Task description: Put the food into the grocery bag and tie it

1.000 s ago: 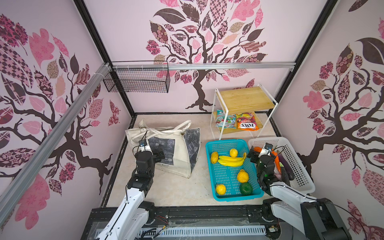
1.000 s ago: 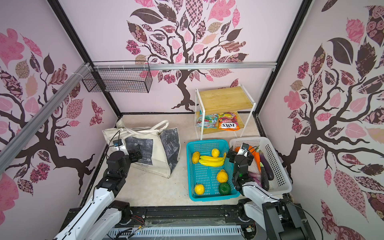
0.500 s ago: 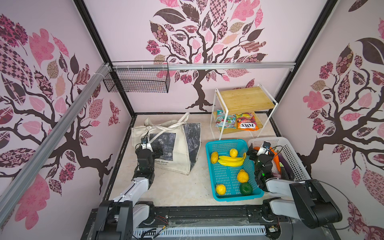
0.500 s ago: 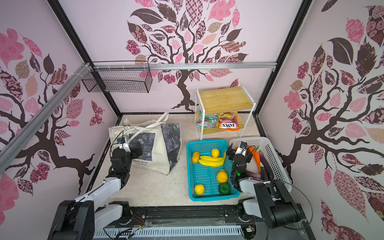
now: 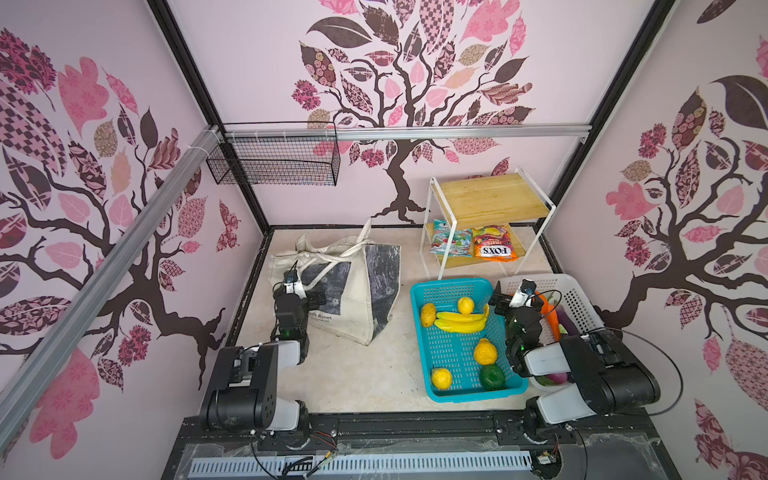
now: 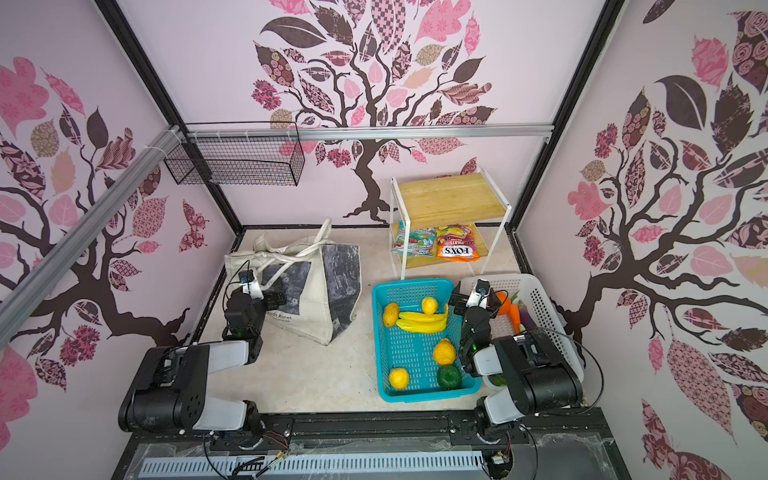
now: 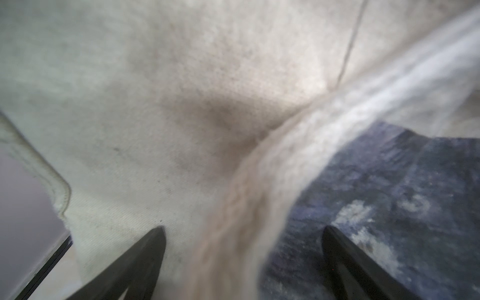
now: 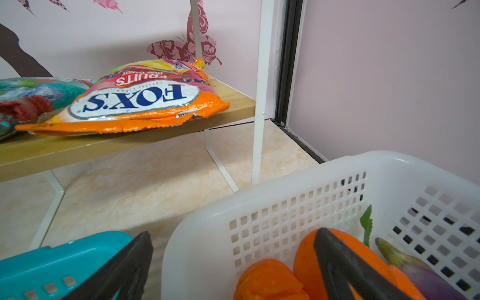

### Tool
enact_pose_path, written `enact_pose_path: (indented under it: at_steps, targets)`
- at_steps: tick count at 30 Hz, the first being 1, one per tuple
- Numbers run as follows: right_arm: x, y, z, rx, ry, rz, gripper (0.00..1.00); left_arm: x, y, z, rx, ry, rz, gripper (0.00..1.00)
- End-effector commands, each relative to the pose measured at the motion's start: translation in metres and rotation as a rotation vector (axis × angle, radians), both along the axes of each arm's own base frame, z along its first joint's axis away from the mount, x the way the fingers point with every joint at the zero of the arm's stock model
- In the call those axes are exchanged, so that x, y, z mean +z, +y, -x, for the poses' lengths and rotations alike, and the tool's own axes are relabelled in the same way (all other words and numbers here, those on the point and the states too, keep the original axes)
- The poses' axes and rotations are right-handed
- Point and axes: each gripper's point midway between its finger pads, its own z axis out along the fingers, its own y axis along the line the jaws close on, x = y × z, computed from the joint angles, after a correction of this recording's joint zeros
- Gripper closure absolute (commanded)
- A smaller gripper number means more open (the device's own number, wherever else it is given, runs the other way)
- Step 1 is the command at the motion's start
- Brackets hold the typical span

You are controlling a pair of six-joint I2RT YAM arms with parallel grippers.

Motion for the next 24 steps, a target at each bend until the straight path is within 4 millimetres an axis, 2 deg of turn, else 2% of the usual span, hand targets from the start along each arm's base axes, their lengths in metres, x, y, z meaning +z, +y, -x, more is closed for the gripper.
enact_pose_path:
  at_steps: [1,3,7,24]
  targets:
    - [-0.018,0.009,-0.007,0.098,0.058,0.005,0.01,-0.033,-0.01,-0.006,-0.066,0.073,0.001,0.02]
    - [-0.016,0.008,-0.011,0.092,0.03,0.011,0.0,-0.036,-0.005,-0.004,-0.044,0.125,0.017,0.02]
    - [-0.029,0.001,-0.025,0.085,0.122,-0.035,0.01,-0.036,-0.005,-0.006,-0.043,0.121,0.012,0.02]
    - [-0.028,0.0,-0.023,0.087,0.115,-0.036,0.0,-0.037,-0.005,-0.005,-0.043,0.121,0.008,0.02]
